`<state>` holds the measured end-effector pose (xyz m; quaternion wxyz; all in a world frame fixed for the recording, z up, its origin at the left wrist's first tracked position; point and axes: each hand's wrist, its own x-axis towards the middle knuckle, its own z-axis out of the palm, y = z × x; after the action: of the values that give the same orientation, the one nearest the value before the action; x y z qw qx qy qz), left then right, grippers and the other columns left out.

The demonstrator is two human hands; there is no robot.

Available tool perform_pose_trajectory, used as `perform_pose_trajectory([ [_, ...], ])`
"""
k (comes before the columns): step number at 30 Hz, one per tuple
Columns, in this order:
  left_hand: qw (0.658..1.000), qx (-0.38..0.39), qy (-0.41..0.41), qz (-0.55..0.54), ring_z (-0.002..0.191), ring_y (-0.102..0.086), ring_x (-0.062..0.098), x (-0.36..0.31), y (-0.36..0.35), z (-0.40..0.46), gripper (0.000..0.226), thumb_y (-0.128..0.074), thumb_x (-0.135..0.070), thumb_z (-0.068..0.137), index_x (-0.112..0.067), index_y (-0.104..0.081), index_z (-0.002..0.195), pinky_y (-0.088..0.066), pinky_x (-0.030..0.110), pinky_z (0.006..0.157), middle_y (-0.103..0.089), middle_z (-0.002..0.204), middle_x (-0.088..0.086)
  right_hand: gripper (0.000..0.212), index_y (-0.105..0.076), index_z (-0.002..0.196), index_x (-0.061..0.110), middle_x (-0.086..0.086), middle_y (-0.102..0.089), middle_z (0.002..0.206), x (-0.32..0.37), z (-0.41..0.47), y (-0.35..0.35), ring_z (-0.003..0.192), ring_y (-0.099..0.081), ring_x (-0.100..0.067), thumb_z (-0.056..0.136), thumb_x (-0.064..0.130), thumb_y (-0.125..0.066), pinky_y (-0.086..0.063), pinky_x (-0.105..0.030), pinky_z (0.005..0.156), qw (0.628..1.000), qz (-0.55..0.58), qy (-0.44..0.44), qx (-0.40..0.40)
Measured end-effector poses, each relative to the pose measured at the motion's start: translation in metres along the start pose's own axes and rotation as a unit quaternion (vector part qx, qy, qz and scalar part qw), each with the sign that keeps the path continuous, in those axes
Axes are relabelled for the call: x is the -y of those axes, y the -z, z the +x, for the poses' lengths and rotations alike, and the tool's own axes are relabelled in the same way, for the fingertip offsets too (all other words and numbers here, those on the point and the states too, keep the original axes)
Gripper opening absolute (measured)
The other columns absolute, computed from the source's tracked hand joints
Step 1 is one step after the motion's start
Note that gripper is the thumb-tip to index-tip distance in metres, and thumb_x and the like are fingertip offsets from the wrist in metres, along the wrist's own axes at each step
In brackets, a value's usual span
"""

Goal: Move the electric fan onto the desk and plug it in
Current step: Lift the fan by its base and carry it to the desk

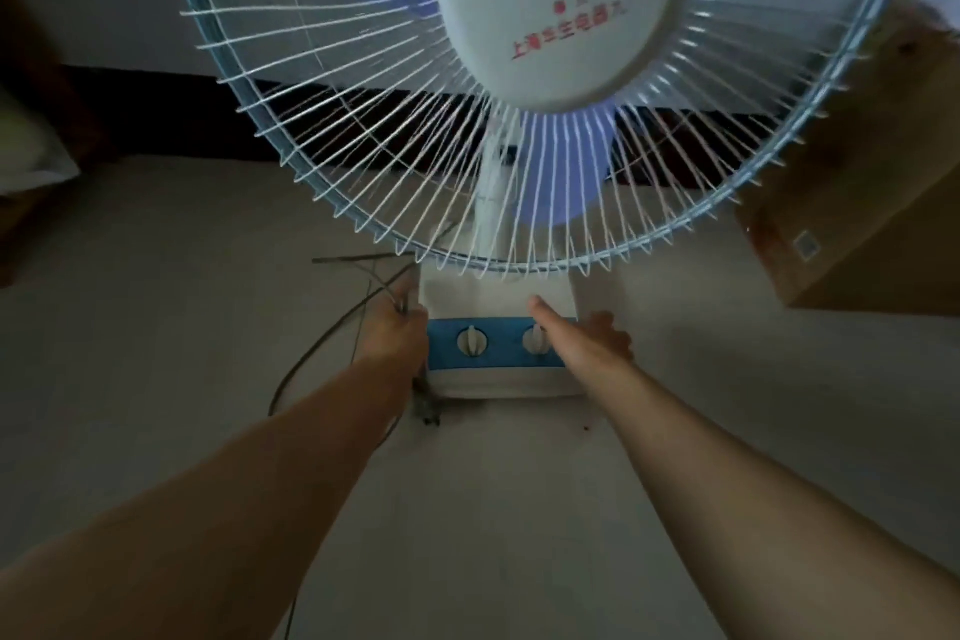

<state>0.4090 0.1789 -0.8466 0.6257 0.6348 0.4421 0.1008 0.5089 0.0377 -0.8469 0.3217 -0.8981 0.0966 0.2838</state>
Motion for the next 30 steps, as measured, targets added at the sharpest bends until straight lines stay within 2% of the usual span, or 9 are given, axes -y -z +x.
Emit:
perform_pose_trajectory([
  [3,0.999,-0.023,0.027,0.02,0.101,-0.057,0.03,0.002,-0.01,0.008,0.04,-0.048,-0.02,0.094,-0.012,-0.045,0.133,-0.046,0.036,0.084,-0.057,0.123,0.016,0.102,-0.034,0.139,0.006,-0.015,-0.042,0.143,0.009,0.013,-0.002,0.128,-0.043,-0.034,0.067,0.075,-0.055,-0.041,-0.043,0.102,0.999,0.034,0.033,0.004],
  [6,0.993,-0.026,0.05,0.1,0.103,-0.055,0.03,0.001,-0.017,0.02,0.047,-0.053,-0.037,0.09,-0.006,-0.049,0.126,-0.043,0.034,0.086,-0.056,0.125,0.017,0.099,-0.044,0.132,0.005,-0.014,-0.051,0.136,0.009,0.019,-0.007,0.119,-0.053,-0.033,0.064,0.075,-0.058,-0.044,-0.034,0.083,0.998,0.03,0.044,-0.019],
  [11,0.977,-0.015,0.099,0.188,0.12,-0.048,0.036,-0.001,-0.026,0.032,0.074,-0.059,-0.052,0.08,-0.002,-0.042,0.133,-0.043,0.043,0.101,-0.046,0.135,0.018,0.099,-0.043,0.127,0.009,-0.011,-0.055,0.127,0.012,0.024,-0.01,0.107,-0.058,-0.032,0.056,0.075,-0.061,-0.041,-0.031,0.068,0.999,0.012,0.031,-0.039],
  [15,0.985,-0.018,0.107,0.133,0.112,-0.055,0.033,0.0,-0.025,0.036,0.065,-0.063,-0.041,0.081,0.004,-0.048,0.125,-0.048,0.042,0.098,-0.054,0.126,0.018,0.104,-0.042,0.128,0.009,-0.011,-0.056,0.127,0.012,0.024,-0.006,0.105,-0.058,-0.032,0.052,0.078,-0.061,-0.041,-0.032,0.067,0.999,0.009,0.027,-0.022],
  [18,0.99,-0.019,0.108,0.084,0.096,-0.057,0.027,0.0,-0.024,0.033,0.047,-0.057,-0.031,0.087,0.005,-0.053,0.118,-0.048,0.032,0.085,-0.057,0.108,0.016,0.11,-0.045,0.129,0.011,-0.009,-0.056,0.127,0.004,0.019,-0.003,0.1,-0.058,-0.031,0.047,0.084,-0.053,-0.04,-0.032,0.067,0.999,-0.024,0.038,-0.01],
  [21,0.99,-0.014,0.133,0.052,0.096,-0.056,0.029,0.002,-0.017,0.029,0.065,-0.06,-0.04,0.085,0.002,-0.043,0.131,-0.045,0.033,0.078,-0.056,0.124,0.018,0.102,-0.057,0.113,0.013,-0.009,-0.06,0.118,-0.003,0.016,0.0,0.08,-0.054,-0.024,0.042,0.086,-0.05,-0.042,-0.031,0.067,0.999,-0.032,0.043,0.004],
  [23,0.99,-0.002,0.135,0.031,0.105,-0.057,0.031,0.004,-0.015,0.029,0.072,-0.063,-0.044,0.081,-0.001,-0.041,0.134,-0.049,0.039,0.089,-0.053,0.131,0.018,0.089,-0.057,0.1,0.013,-0.009,-0.062,0.113,-0.005,0.017,0.003,0.076,-0.054,-0.022,0.045,0.083,-0.052,-0.043,-0.03,0.066,0.999,-0.021,0.046,0.017],
  [26,0.991,0.006,0.129,0.03,0.117,-0.055,0.035,0.004,-0.014,0.028,0.076,-0.064,-0.049,0.078,-0.003,-0.042,0.135,-0.047,0.046,0.099,-0.052,0.134,0.018,0.097,-0.05,0.124,0.007,-0.01,-0.056,0.127,-0.005,0.023,0.004,0.099,-0.057,-0.027,0.055,0.075,-0.06,-0.045,-0.033,0.078,0.998,0.032,0.045,0.045],
  [30,0.992,-0.018,0.104,0.072,0.107,-0.058,0.033,0.008,-0.019,0.026,0.072,-0.065,-0.052,0.076,-0.003,-0.048,0.126,-0.048,0.035,0.084,-0.058,0.123,0.017,0.1,-0.027,0.144,0.019,-0.005,-0.039,0.148,-0.004,0.028,0.004,0.129,-0.044,-0.03,0.065,0.066,-0.065,-0.04,-0.042,0.104,0.99,0.091,0.068,0.079],
])
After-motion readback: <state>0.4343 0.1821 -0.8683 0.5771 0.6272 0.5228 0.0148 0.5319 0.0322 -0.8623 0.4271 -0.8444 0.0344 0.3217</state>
